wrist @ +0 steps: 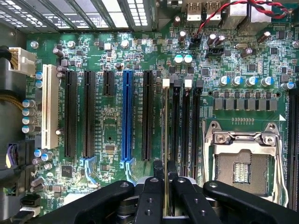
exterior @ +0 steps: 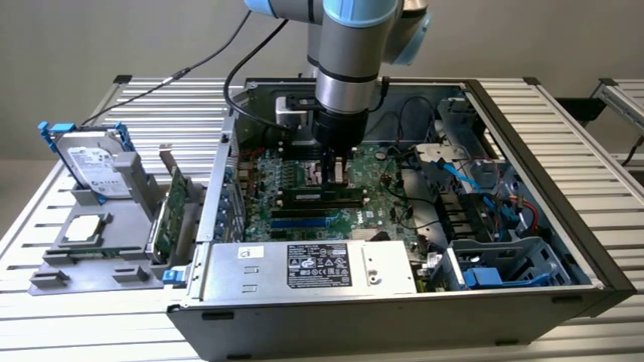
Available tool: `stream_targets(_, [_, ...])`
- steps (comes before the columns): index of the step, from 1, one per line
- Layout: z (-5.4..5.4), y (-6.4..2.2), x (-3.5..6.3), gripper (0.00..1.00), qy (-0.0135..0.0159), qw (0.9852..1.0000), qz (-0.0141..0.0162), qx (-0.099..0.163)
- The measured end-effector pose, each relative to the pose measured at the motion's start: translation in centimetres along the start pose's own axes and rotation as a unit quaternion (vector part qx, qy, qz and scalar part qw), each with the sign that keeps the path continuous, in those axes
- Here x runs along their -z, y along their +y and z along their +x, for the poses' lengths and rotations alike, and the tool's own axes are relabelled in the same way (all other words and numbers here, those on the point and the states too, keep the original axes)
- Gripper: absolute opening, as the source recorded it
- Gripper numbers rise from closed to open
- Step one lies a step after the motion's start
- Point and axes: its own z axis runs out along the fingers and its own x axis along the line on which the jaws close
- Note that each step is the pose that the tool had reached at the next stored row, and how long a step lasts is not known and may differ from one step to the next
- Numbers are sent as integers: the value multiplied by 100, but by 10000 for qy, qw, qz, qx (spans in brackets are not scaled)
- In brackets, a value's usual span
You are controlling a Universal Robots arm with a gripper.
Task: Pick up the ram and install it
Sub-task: 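Insert the ram into the slot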
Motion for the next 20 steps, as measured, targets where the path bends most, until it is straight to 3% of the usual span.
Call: stream_targets(20, [-1,-12,-20,14,6,10000,0,-1])
